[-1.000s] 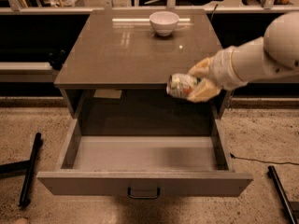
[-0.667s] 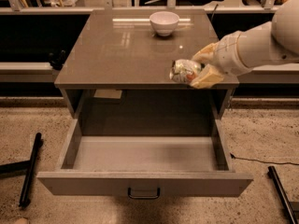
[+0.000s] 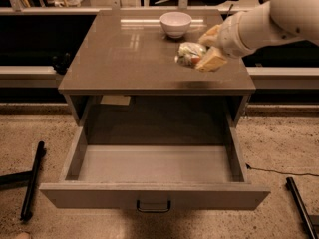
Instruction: Pick 7up can from top drawer and place on counter
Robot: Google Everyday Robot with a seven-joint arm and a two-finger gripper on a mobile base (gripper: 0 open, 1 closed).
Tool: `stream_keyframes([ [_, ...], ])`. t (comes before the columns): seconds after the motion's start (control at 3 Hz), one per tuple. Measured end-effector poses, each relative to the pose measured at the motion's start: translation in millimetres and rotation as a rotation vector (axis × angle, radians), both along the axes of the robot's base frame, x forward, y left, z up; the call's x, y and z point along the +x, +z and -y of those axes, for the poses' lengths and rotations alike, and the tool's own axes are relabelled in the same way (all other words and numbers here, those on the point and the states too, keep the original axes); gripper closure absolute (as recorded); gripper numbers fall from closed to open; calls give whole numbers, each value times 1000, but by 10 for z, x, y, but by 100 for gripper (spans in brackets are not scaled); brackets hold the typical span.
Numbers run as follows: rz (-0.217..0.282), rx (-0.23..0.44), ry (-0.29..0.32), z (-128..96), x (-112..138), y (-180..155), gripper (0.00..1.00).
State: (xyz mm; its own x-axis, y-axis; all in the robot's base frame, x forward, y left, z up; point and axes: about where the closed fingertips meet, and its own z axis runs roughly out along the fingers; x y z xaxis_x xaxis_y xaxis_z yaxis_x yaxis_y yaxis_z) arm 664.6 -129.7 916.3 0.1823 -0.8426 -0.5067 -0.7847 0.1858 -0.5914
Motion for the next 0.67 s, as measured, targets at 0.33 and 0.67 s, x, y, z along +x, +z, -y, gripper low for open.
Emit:
stream_keyframes([
  [0.33, -18, 14, -5, -57, 397, -60, 100],
  [0.67, -61, 50, -14, -72, 718, -183, 82],
])
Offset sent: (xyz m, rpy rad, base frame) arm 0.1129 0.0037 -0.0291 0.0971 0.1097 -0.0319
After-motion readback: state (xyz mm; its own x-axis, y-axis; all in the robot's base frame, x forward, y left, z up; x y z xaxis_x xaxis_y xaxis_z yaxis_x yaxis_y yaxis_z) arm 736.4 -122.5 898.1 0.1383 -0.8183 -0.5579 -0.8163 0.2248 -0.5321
